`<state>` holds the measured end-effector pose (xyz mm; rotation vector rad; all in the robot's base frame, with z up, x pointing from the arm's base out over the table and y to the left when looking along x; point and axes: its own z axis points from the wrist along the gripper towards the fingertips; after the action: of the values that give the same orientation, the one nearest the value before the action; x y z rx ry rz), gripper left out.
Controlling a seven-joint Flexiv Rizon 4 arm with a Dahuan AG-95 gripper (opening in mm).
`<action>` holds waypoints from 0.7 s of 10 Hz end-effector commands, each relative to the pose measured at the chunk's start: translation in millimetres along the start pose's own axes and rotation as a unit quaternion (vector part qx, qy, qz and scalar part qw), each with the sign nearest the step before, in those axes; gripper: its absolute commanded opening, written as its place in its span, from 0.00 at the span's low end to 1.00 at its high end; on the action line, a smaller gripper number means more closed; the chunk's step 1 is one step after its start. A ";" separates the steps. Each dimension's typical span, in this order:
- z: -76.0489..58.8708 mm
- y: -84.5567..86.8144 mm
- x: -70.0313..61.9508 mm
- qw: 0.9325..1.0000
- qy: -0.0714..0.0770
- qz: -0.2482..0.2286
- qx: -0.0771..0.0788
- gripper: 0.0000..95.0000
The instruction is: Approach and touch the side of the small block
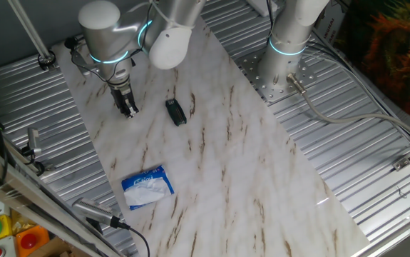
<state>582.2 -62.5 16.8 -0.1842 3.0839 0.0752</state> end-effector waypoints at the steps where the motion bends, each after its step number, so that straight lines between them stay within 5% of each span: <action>1: -0.1 -0.5 0.2 1.000 0.000 -0.003 0.000 0.00; 7: -0.5 -1.0 0.3 1.000 -0.001 -0.004 -0.001 0.00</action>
<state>582.0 -63.7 17.2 -0.1971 3.0819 0.0774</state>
